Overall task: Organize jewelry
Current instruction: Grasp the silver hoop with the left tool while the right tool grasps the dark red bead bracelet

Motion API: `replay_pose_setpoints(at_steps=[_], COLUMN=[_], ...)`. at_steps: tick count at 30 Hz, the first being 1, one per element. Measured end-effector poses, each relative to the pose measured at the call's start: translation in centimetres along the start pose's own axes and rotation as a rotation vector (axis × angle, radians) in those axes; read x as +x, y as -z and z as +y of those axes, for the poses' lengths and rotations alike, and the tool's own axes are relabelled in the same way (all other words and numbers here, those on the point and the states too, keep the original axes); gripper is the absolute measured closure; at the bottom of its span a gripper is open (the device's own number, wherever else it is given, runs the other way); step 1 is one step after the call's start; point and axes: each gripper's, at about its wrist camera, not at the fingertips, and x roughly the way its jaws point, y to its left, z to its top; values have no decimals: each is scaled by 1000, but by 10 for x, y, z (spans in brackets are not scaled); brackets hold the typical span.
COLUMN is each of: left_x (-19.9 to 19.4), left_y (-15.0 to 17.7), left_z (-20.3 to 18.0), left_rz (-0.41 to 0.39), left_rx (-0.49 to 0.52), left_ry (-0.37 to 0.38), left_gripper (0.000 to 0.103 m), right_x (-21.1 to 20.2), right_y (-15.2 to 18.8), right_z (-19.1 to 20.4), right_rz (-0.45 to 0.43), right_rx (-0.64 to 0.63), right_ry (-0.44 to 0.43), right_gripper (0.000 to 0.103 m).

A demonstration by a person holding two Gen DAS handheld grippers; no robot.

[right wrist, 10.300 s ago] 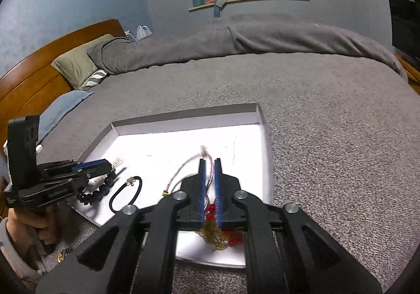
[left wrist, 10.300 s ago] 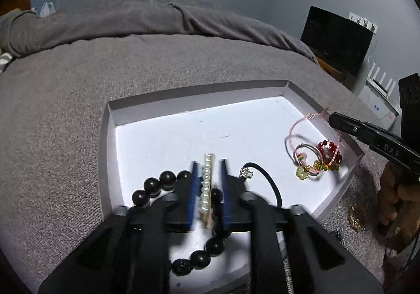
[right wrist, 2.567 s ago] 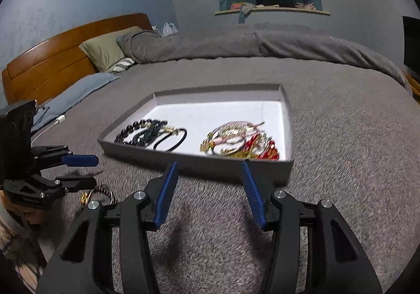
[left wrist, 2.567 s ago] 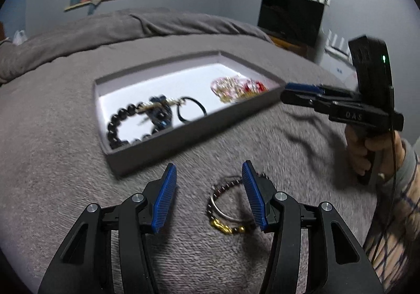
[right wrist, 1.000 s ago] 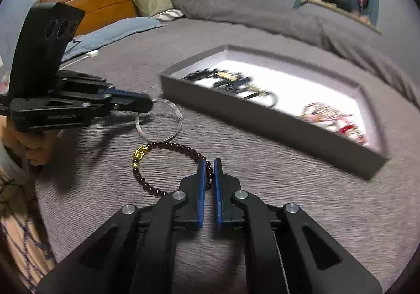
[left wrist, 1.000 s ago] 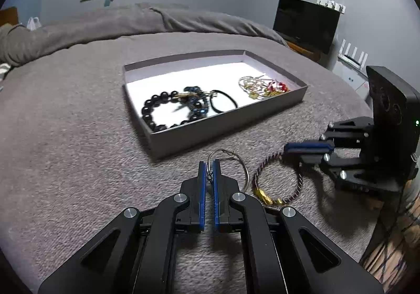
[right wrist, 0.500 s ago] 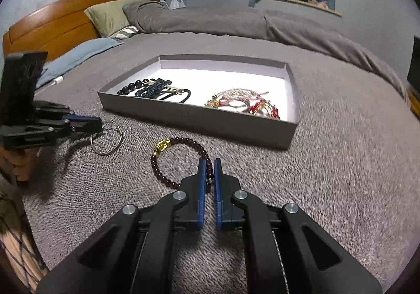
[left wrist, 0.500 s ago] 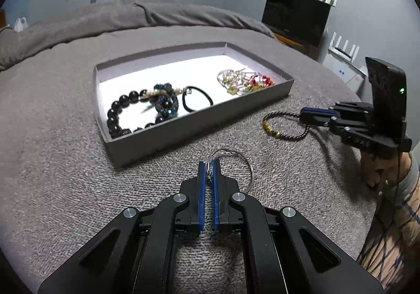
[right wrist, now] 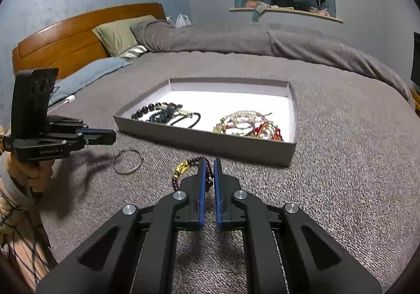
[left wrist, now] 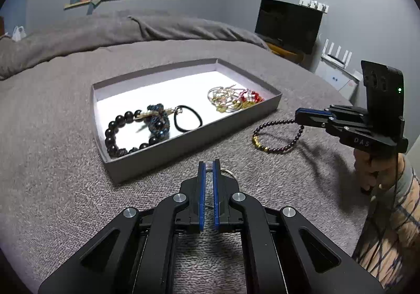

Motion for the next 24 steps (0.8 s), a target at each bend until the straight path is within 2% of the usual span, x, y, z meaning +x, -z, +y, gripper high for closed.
replay_pose_setpoints(at_steps=[4,6,8,9,15,18,19,21,24], left_x=[7,12,15,16,37,43,43,43,41], left_y=[1,4,5,6,8,10,11,10,10], left_z=[1,1,-1,-1,6,2,-1,-3,-6], left_rz=[42,56,59,60,115,136,134,131,127], left_rx=[5,5,15,19,-8,14,25,33,45], left_ry=[1,-7,-28,-41,-84,-101,-106,-102,-106], left_gripper=[95,75,65,64,64,66,69,85,86], right_x=[0,2,3,3,7,7,7,6,6], right_y=[-3,-2,-1,0,2,2,2,2,2], right_z=[2,1,2,2,5,5,5,5,5], right_rz=[0,7,10,11,21,20,20,20,17], right_rx=[-12,-12,-16,-17,-21,-23,-23,-21,-23], right_ry=[3,7,7,6,5,3,2,3,5], right_gripper=[97,97,97,97,97,97,97,97,97])
